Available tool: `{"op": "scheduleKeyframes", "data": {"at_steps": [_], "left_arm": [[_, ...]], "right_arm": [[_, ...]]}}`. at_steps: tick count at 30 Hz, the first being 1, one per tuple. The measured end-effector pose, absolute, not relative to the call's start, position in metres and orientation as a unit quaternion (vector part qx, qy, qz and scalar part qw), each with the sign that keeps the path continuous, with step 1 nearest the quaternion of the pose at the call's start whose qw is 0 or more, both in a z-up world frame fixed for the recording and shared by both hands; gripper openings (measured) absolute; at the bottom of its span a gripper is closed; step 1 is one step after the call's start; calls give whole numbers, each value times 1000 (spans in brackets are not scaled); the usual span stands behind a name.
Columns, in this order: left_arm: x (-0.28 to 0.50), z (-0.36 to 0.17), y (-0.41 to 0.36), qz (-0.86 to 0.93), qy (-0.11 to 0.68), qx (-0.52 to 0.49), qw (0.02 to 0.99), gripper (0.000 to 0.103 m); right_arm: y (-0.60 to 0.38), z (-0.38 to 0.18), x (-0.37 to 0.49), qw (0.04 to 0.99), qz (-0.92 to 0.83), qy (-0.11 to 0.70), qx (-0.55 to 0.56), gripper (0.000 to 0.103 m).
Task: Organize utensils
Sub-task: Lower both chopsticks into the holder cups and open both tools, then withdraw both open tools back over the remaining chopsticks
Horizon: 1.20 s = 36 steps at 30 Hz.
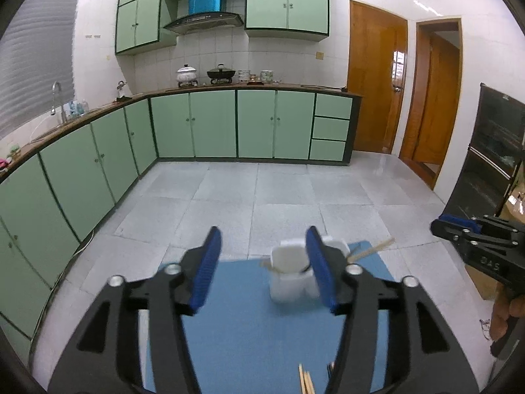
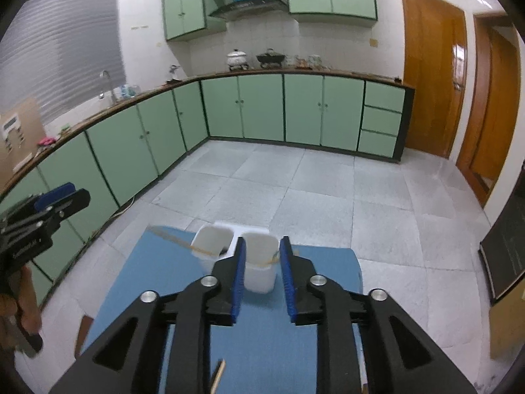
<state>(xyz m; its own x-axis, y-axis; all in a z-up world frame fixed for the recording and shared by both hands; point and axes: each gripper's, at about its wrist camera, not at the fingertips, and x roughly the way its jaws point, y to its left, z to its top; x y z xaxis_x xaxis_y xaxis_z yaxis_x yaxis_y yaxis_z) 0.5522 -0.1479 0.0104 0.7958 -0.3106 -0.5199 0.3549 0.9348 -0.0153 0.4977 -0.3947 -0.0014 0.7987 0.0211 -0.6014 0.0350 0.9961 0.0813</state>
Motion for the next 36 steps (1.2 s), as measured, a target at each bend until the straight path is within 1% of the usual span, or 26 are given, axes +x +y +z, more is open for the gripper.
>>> {"op": "scheduleKeyframes", "data": {"at_steps": [1,3,4,10,18,23,30,36], "left_arm": [[541,7,-143,-175,266,43,947,61],[513,-4,-133,-169,268,47,947,67],[501,-10,-129,-168,270,47,947,68],[426,-58,-95,-169,283,33,944,72],[340,-127,-67,-160,296,42,941,73],[308,-169,-60,-158,306,38,938,73],[292,-224,-57,-157,333,51,928,73],[292,-241,-46,-156,349,33,924,73]], "right_arm": [[-392,-4,482,950,-2,311,40,31],[-386,-11,450,953,-1,302,36,36],[-385,-16,437,953,0,300,36,37],[-365,-65,353,954,-2,298,23,41],[-330,-137,276,948,1,317,23,42],[-310,-180,254,942,1,335,39,42],[-275,-239,242,931,16,364,31,42],[-249,-272,237,924,30,382,1,42]]}}
